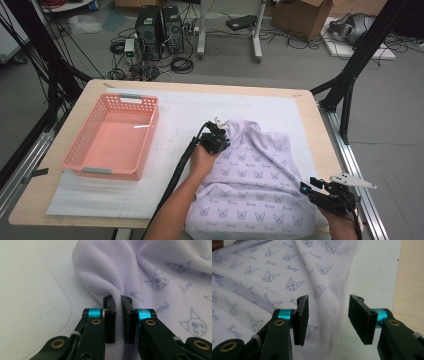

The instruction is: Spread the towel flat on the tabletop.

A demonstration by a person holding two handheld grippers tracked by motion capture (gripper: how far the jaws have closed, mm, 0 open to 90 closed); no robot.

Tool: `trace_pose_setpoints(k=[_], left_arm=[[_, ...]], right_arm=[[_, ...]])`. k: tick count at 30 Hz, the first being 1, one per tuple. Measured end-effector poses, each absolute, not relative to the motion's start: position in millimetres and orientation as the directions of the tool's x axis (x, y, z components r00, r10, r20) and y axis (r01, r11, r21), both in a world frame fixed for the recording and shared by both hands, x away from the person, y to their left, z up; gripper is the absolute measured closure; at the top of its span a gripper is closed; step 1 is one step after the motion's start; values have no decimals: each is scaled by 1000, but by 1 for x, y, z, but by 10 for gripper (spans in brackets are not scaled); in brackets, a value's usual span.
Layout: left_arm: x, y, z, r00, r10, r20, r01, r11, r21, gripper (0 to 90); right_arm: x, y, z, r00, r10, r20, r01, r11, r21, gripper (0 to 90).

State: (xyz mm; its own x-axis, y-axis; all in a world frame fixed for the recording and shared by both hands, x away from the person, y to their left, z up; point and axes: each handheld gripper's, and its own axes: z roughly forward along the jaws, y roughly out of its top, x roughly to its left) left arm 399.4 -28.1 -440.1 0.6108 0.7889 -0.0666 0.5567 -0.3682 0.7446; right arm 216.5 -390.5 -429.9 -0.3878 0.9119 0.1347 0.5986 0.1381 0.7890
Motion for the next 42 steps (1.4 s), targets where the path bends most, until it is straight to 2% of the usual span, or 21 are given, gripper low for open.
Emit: trace_pose_setpoints(k=[3, 7, 9, 11, 12, 15, 20, 23, 24, 27, 32, 35, 38, 40, 42], left_arm=[[395, -7, -434, 557, 826, -91, 564, -295, 772, 828], [391, 22, -434, 482, 873, -78, 578, -251, 776, 818], [389, 31, -435, 472, 880, -54, 585, -267, 766, 783], [382, 36, -434, 444, 895, -31, 543, -242, 804, 749], [379, 39, -433, 434, 900, -39, 533, -222, 816, 697], [372, 48, -433, 454, 888, -64, 527, -210, 823, 591], [358, 57, -435, 487, 868, -99, 515, -194, 835, 562], [357, 59, -436, 496, 861, -110, 531, -201, 823, 543], [357, 59, -436, 495, 863, -105, 532, -206, 821, 550], [358, 62, -436, 480, 870, -117, 541, -188, 820, 575], [362, 61, -439, 480, 866, -139, 543, -169, 823, 568], [367, 54, -439, 470, 864, -181, 533, -115, 838, 587], [378, 42, -438, 458, 876, -155, 562, -150, 813, 631], [383, 37, -441, 448, 880, -160, 551, -130, 825, 635], [389, 33, -445, 445, 881, -160, 578, -146, 803, 621]], right_arm=[[217, -393, -431, -374, 917, 138, 604, 128, 787, 504], [221, -392, -435, -374, 916, 144, 614, 128, 779, 496], [223, -388, -437, -380, 914, 143, 621, 137, 772, 494], [225, -384, -438, -388, 912, 136, 624, 151, 767, 494], [226, -382, -438, -393, 910, 131, 622, 158, 767, 493], [228, -378, -439, -394, 911, 124, 620, 164, 767, 494], [240, -372, -442, -392, 914, 107, 624, 179, 761, 504], [252, -365, -448, -422, 902, 91, 614, 211, 760, 500], [254, -363, -450, -424, 904, 58, 599, 232, 766, 548], [249, -372, -447, -410, 912, 10, 602, 262, 755, 861], [232, -400, -441, -334, 943, 8, 639, 220, 737, 844], [229, -403, -438, -317, 948, 38, 613, 175, 771, 686], [226, -402, -434, -312, 949, 42, 590, 159, 791, 627], [225, -400, -432, -323, 946, 39, 573, 163, 803, 623], [225, -399, -431, -327, 945, 33, 568, 168, 806, 620]])
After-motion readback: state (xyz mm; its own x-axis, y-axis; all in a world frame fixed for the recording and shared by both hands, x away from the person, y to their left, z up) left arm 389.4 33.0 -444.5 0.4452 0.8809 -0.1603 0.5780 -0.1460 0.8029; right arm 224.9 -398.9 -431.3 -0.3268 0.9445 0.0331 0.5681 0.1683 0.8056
